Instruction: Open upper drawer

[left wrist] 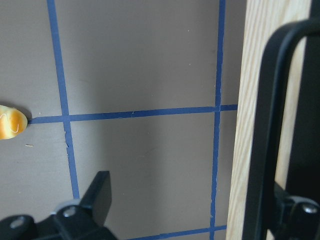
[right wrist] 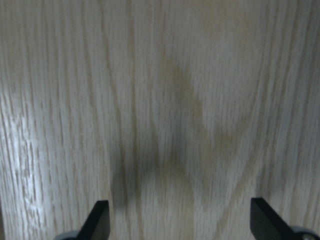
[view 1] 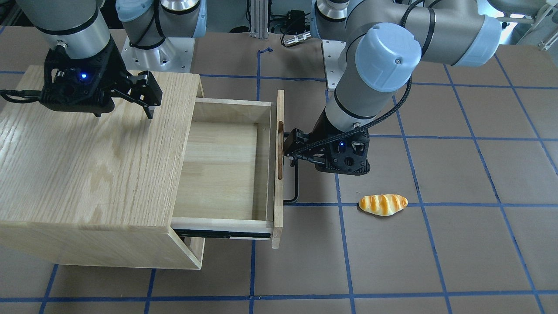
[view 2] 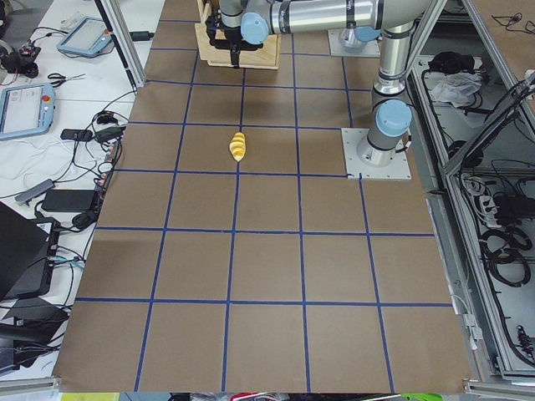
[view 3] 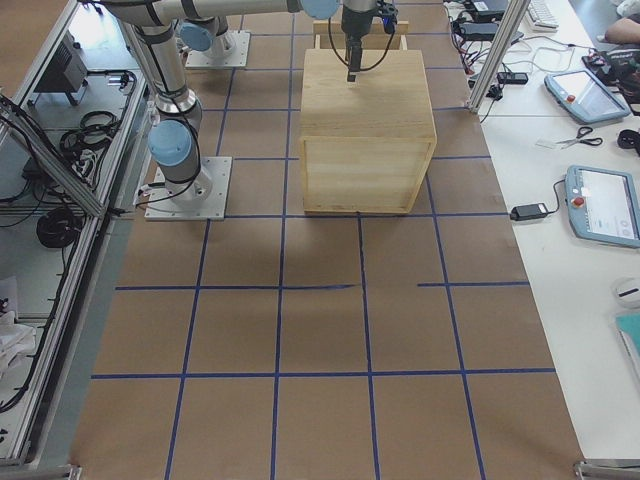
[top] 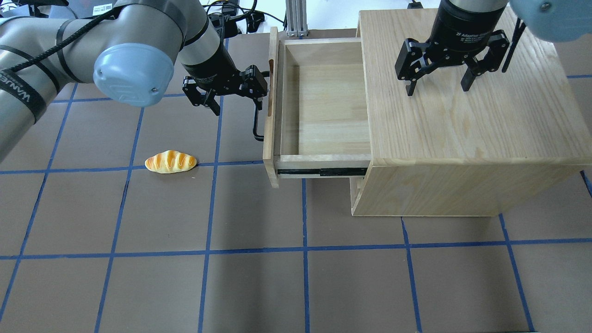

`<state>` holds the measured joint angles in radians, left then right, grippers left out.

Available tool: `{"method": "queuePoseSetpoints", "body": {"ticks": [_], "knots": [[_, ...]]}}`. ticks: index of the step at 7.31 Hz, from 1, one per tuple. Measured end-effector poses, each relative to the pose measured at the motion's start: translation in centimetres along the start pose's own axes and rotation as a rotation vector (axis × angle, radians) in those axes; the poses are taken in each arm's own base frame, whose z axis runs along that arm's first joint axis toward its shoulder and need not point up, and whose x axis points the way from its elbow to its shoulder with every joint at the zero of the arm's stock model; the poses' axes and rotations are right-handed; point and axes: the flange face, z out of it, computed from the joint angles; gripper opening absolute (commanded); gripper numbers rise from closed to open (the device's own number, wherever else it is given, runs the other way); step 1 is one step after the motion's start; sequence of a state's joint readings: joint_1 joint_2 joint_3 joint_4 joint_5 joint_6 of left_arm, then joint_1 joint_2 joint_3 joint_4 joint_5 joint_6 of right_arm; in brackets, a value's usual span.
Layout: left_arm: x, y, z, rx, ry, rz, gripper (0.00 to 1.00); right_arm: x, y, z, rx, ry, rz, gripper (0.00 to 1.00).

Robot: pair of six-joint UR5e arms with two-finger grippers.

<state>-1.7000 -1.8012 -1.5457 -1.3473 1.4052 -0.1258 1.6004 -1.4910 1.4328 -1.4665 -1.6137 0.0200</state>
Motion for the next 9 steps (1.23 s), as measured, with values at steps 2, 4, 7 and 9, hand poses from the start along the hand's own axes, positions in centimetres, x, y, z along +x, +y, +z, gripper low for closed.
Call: {"method": "queuePoseSetpoints", "body": {"ticks": [2, 4, 7, 9], "knots": [[-0.4, 0.0, -0.5, 0.003, 0.001, -0.008, 1.0, 0.0, 0.0, 0.0, 0.0, 0.0, -0.001, 1.0], [-2.3, 0.0, -1.7, -0.003, -0.006, -0.002, 1.0, 0.0, 0.0, 0.0, 0.0, 0.0, -0.002, 1.0], [-10.3, 0.9, -7.2, -0.043, -0.073, 0.038, 1.0, 0.0, 0.0, 0.0, 0.0, 0.0, -0.002, 1.0], [-12.3, 3.3, -10.8, -0.036, -0.189, 0.066, 1.0, 0.0, 0.0, 0.0, 0.0, 0.0, -0.001, 1.0]]}}
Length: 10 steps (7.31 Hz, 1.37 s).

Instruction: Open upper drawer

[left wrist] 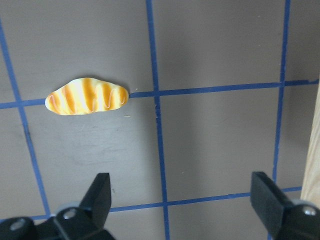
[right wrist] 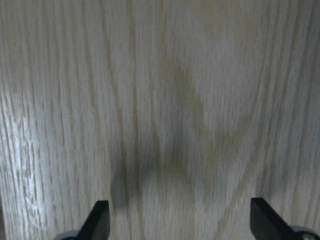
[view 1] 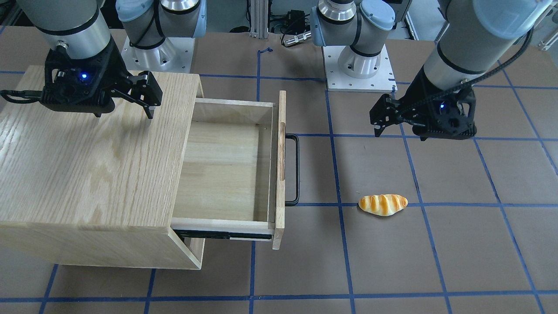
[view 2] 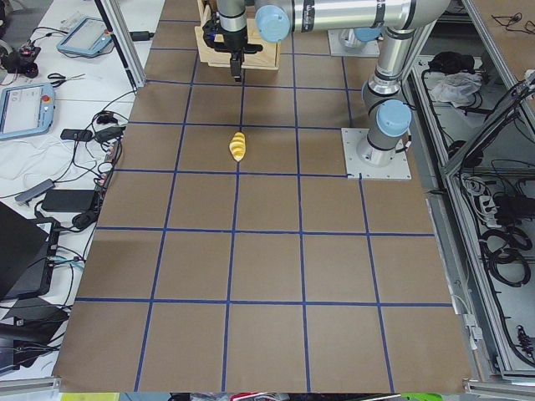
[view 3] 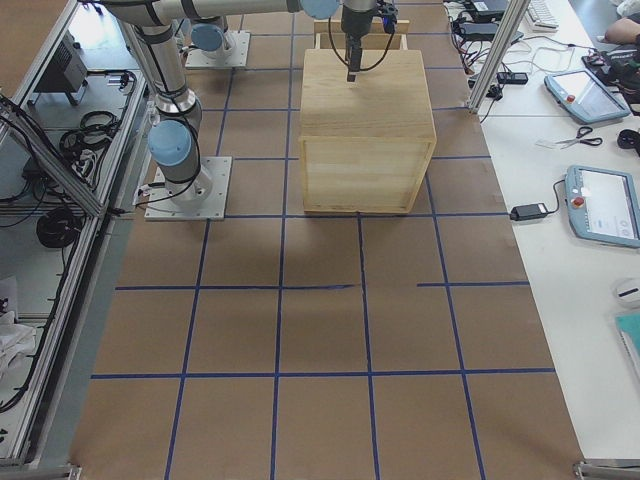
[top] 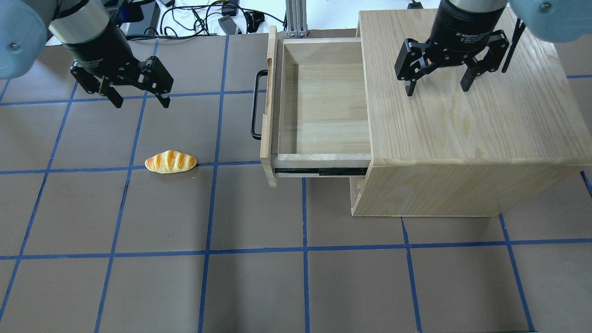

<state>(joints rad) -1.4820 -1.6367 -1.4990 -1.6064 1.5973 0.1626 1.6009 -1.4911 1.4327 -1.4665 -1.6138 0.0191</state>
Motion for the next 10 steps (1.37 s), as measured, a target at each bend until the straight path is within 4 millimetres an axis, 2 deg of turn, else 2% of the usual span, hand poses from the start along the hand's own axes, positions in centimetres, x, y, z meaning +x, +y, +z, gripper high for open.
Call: {"method": "queuePoseSetpoints", "body": {"ticks": [1, 2, 4, 5, 10], "knots": [[0.1, 1.3, -1.7, 0.02, -0.031, -0.004, 1.0, 0.0, 0.0, 0.0, 0.0, 0.0, 0.0, 1.0], [0.8, 2.0, -2.5, 0.033, -0.041, -0.023, 1.0, 0.0, 0.0, 0.0, 0.0, 0.0, 0.0, 1.0], [2.9, 2.1, -2.0, 0.03, -0.04, -0.057, 0.98, 0.0, 0.0, 0.0, 0.0, 0.0, 0.0, 1.0], [3.4, 2.0, -1.7, 0.027, -0.037, -0.061, 0.98, 0.0, 0.0, 0.0, 0.0, 0.0, 0.0, 1.0], [3.7, 2.4, -2.9, 0.056, -0.001, -0.056, 0.98, 0.0, 0.0, 0.0, -0.001, 0.0, 0.0, 1.0]]}}
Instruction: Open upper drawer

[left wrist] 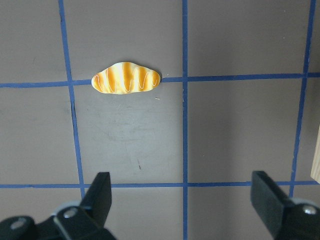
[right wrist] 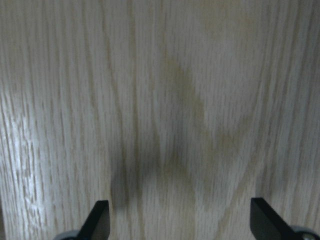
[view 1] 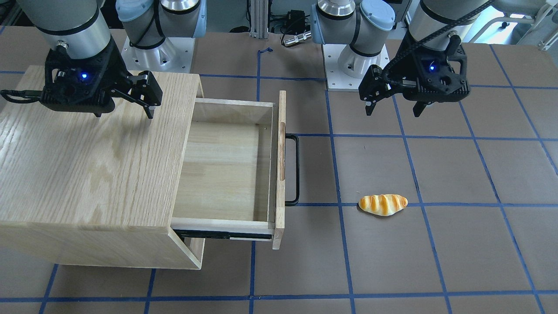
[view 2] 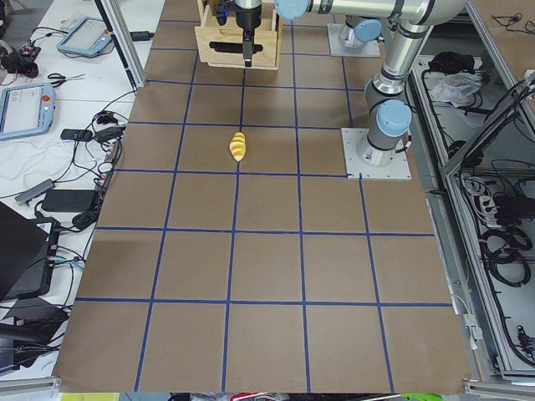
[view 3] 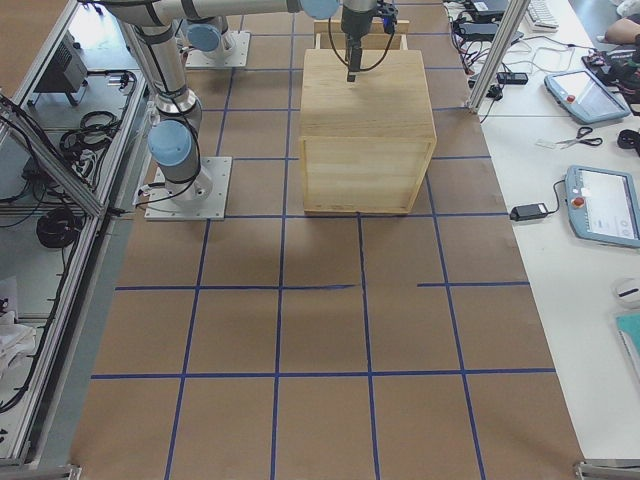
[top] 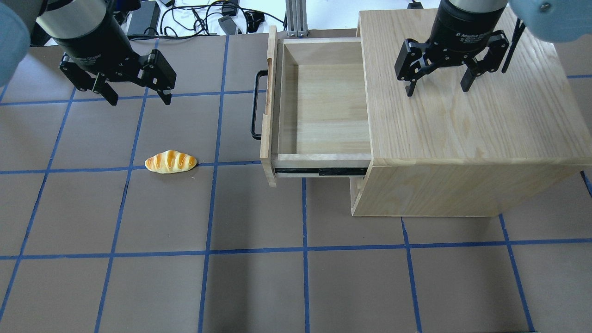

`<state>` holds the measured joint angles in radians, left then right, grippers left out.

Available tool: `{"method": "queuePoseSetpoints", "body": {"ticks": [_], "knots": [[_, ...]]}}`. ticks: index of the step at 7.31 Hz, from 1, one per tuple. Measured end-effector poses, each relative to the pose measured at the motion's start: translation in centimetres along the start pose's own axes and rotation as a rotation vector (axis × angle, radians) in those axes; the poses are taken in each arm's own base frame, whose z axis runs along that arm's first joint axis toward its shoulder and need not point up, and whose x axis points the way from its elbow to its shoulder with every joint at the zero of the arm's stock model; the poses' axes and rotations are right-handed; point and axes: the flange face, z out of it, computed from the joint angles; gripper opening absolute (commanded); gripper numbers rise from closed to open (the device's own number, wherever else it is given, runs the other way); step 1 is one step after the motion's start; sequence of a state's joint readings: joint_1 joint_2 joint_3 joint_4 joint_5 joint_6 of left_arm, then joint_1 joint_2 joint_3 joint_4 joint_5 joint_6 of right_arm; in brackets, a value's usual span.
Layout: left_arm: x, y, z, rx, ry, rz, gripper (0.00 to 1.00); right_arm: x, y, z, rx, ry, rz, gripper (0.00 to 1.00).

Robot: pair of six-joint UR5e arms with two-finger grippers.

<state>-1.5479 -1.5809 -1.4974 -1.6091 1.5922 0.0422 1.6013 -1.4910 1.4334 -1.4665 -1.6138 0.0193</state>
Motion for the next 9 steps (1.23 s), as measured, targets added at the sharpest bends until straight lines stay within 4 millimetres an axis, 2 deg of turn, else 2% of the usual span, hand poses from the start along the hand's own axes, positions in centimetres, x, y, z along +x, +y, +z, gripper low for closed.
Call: {"method": "queuePoseSetpoints", "body": {"ticks": [9], "knots": [[0.02, 0.3, 0.33, -0.006, 0.001, 0.002, 1.0, 0.01, 0.0, -0.03, 0.001, 0.0, 0.0, 1.0]]}}
